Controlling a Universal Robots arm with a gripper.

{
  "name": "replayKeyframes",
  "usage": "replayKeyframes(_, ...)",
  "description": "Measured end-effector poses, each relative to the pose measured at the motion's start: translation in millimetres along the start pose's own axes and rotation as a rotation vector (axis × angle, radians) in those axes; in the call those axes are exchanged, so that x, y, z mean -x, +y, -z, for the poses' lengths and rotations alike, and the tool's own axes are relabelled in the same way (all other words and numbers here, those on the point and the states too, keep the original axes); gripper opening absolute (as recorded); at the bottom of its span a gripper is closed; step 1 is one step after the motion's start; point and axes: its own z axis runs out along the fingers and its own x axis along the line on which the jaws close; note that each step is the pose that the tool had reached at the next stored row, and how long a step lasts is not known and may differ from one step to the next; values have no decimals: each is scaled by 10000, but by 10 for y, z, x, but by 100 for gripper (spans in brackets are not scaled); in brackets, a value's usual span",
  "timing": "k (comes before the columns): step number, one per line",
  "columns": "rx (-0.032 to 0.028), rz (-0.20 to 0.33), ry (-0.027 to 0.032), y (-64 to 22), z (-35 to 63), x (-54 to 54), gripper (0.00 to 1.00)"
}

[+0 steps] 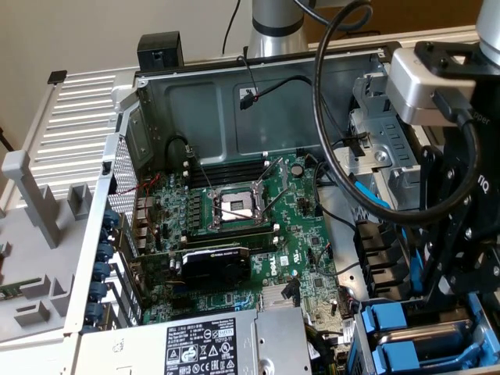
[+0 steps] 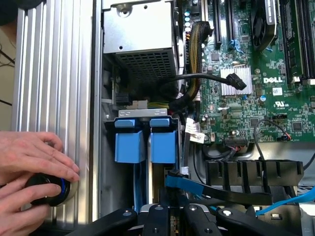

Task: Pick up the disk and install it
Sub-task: 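Insert the first disk wire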

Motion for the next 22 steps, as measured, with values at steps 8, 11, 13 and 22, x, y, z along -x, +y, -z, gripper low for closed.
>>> replayKeyframes(8,0,-1,-4,-6,-13,2,17)
replayKeyframes(11,0,1,-9,-7,-24,4,17)
replayKeyframes(13,-1,1,-11,-8,-33,5,17)
replayKeyframes(22,-3,1,-16,-11,-49,7,17)
